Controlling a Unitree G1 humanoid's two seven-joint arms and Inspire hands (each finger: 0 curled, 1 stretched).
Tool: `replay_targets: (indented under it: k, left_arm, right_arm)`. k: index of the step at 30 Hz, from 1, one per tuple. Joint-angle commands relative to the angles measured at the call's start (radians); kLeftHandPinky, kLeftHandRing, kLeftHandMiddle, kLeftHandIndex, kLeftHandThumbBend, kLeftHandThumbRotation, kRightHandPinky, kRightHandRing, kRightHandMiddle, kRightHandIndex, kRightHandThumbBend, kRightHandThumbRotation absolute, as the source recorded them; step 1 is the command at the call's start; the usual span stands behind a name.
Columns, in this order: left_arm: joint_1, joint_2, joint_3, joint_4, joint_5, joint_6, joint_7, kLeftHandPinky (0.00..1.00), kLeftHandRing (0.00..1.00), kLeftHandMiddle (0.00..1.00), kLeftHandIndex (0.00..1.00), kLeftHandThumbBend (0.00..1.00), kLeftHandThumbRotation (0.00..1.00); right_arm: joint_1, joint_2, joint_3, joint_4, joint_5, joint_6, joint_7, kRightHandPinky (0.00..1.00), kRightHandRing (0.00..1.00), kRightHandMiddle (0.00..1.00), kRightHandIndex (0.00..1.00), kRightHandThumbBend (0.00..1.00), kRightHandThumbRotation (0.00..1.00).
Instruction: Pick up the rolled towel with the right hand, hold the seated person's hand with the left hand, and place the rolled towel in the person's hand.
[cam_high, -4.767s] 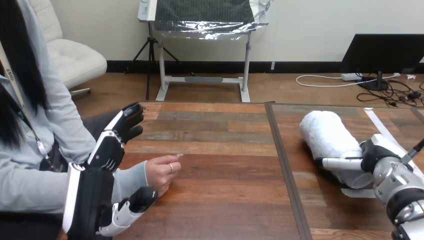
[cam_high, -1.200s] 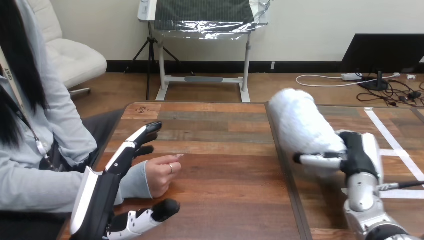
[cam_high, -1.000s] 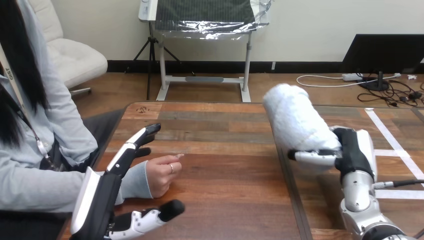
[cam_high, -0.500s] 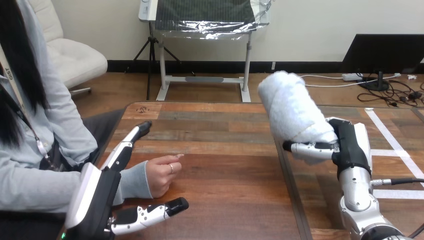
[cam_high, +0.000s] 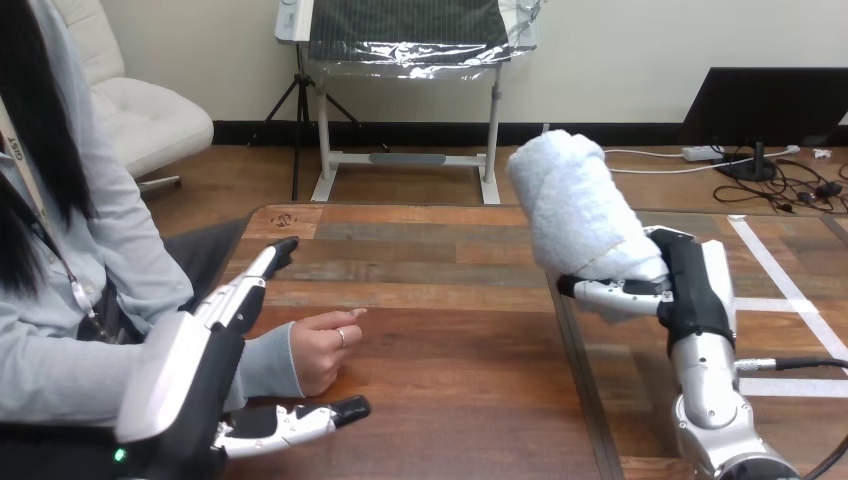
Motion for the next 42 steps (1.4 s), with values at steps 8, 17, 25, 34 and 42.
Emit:
replay_targets:
  k: [8,17,25,34,42]
  left_arm:
    - [-0.045,0.115,0.007,-0.101,0.053,0.076,0.002,0.9,0.92,0.91,0.93,1.0,0.44]
    - [-0.097,0.221,0.003,-0.073,0.053,0.078,-0.014,0.88,0.9,0.9,0.91,1.0,0.37]
    - [-0.147,0.299,-0.006,-0.044,0.005,0.092,-0.081,0.84,0.88,0.88,0.9,1.0,0.27]
    - [-0.219,0.379,-0.022,0.019,0.003,0.099,-0.13,0.81,0.85,0.85,0.87,1.0,0.2]
    - [-0.296,0.432,-0.052,0.12,0.004,0.076,-0.148,0.77,0.82,0.82,0.84,1.0,0.19]
  right_arm:
    - [-0.024,0.024,-0.016,-0.073,0.035,-0.076,0.039,0.33,0.39,0.46,0.47,0.82,0.0]
    - [-0.005,0.039,-0.027,-0.084,0.065,-0.115,0.089,0.33,0.38,0.46,0.47,0.79,0.0]
    - [0.012,0.049,-0.028,-0.093,0.079,-0.148,0.109,0.33,0.38,0.46,0.48,0.78,0.0]
    - [0.032,0.057,-0.032,-0.109,0.091,-0.195,0.128,0.33,0.38,0.47,0.48,0.79,0.0]
    - [0.044,0.058,-0.036,-0.121,0.11,-0.232,0.151,0.32,0.38,0.47,0.47,0.79,0.0]
